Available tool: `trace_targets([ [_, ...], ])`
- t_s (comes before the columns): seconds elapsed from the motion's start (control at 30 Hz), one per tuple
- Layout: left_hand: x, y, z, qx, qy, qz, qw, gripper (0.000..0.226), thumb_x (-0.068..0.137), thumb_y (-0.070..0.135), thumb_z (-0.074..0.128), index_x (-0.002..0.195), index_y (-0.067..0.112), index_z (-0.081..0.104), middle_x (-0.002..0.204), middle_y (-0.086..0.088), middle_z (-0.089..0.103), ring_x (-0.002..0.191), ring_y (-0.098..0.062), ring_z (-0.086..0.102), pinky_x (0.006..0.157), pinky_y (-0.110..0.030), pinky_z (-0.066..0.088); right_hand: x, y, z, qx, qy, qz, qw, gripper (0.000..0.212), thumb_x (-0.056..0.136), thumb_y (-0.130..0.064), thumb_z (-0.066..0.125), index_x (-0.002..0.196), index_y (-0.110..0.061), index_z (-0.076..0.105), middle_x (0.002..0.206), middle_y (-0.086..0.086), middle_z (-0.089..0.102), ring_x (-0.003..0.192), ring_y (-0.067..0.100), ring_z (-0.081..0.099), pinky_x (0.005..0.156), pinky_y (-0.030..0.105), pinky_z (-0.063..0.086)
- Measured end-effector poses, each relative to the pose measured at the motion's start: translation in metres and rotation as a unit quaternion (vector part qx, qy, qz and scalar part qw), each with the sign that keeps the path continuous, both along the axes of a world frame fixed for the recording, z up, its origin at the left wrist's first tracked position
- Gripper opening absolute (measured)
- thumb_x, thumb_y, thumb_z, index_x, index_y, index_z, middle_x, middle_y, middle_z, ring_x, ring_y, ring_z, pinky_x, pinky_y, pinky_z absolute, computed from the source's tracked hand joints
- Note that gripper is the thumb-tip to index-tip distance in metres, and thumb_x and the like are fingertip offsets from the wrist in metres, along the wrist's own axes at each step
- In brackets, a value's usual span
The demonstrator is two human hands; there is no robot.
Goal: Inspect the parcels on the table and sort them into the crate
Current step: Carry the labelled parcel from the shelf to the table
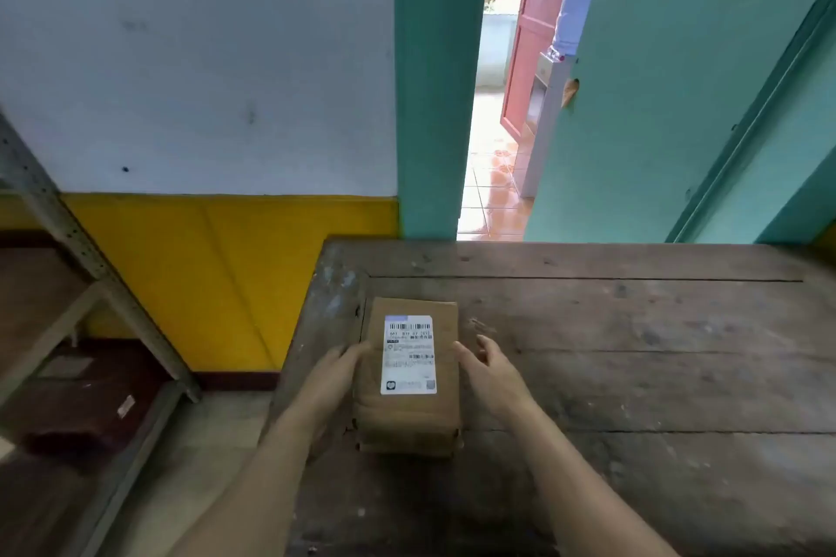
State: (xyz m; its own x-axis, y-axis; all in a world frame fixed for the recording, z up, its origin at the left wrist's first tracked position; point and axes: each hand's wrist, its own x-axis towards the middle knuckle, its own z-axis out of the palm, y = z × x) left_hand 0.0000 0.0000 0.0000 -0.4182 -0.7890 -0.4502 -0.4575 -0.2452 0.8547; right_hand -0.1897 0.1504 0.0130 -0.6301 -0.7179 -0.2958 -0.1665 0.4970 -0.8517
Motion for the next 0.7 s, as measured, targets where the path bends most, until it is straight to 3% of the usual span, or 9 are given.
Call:
trace_targets([
  [0.07,-0.004,-0.009,-0.021,0.051,0.046,0.014,0.998,0.081,0.069,0.075,0.072,0.136,0.032,0.064,0.137,0.003,0.068,0.123,-0.02,0.066,0.107,-0.048,0.051,-0.003,-0.007,-0.009,0.005,-0.023,-0.011,1.0,0.089,0.088,-0.069,0.056,0.159,-0.022,0.029,0.158,0.005,0.042,0.142,0.024,0.043,0.116,0.043,0.037],
  [0.13,-0.006,-0.001,-0.02,0.109,0.078,-0.023,0.991,0.064,0.075,0.062,0.075,0.132,0.033,0.067,0.127,-0.001,0.074,0.115,-0.025,0.072,0.103,-0.053,0.054,-0.001,-0.009,-0.017,-0.001,-0.059,-0.012,0.998,0.098,0.079,-0.073,0.058,0.159,-0.024,0.028,0.156,0.004,0.044,0.139,0.023,0.046,0.115,0.045,0.039],
  [0.23,-0.013,0.004,-0.016,0.114,0.111,-0.042,0.986,0.066,0.076,0.055,0.076,0.136,0.034,0.062,0.121,0.0,0.077,0.109,-0.027,0.075,0.103,-0.055,0.054,0.004,-0.018,-0.034,-0.005,-0.13,-0.023,0.991,0.085,0.087,-0.061,0.064,0.158,-0.029,0.029,0.145,-0.001,0.055,0.124,0.02,0.058,0.106,0.047,0.05],
  [0.4,-0.013,0.002,-0.03,0.113,0.114,-0.03,0.987,0.084,0.071,0.049,0.076,0.149,0.038,0.046,0.124,0.002,0.074,0.106,-0.023,0.075,0.1,-0.051,0.057,0.009,-0.027,-0.052,-0.06,-0.214,-0.062,0.973,0.07,0.089,-0.039,0.073,0.15,-0.031,0.041,0.125,-0.001,0.07,0.104,0.02,0.072,0.092,0.043,0.059],
  [0.47,-0.013,0.0,-0.033,0.118,0.125,-0.028,0.985,0.075,0.077,0.044,0.074,0.147,0.036,0.048,0.122,0.001,0.075,0.105,-0.023,0.076,0.098,-0.049,0.058,0.012,-0.032,-0.054,-0.076,-0.244,-0.066,0.964,0.066,0.089,-0.036,0.073,0.148,-0.03,0.045,0.119,0.0,0.074,0.101,0.021,0.074,0.091,0.044,0.059],
  [0.57,-0.019,0.002,-0.037,0.128,0.131,-0.013,0.983,0.047,0.098,0.035,0.062,0.144,0.034,0.052,0.119,0.0,0.075,0.102,-0.023,0.075,0.082,-0.038,0.061,0.015,-0.034,-0.05,-0.084,-0.259,-0.083,0.959,0.056,0.093,-0.033,0.069,0.146,-0.03,0.048,0.113,0.0,0.076,0.097,0.02,0.075,0.08,0.035,0.059],
  [0.7,-0.026,0.005,-0.026,0.15,0.15,0.016,0.977,0.037,0.105,0.029,0.051,0.141,0.029,0.056,0.113,-0.005,0.076,0.095,-0.024,0.076,0.067,-0.032,0.059,0.017,-0.033,-0.042,-0.123,-0.276,-0.106,0.947,0.051,0.098,-0.025,0.061,0.148,-0.022,0.047,0.109,0.005,0.077,0.091,0.022,0.076,0.065,0.028,0.058],
])
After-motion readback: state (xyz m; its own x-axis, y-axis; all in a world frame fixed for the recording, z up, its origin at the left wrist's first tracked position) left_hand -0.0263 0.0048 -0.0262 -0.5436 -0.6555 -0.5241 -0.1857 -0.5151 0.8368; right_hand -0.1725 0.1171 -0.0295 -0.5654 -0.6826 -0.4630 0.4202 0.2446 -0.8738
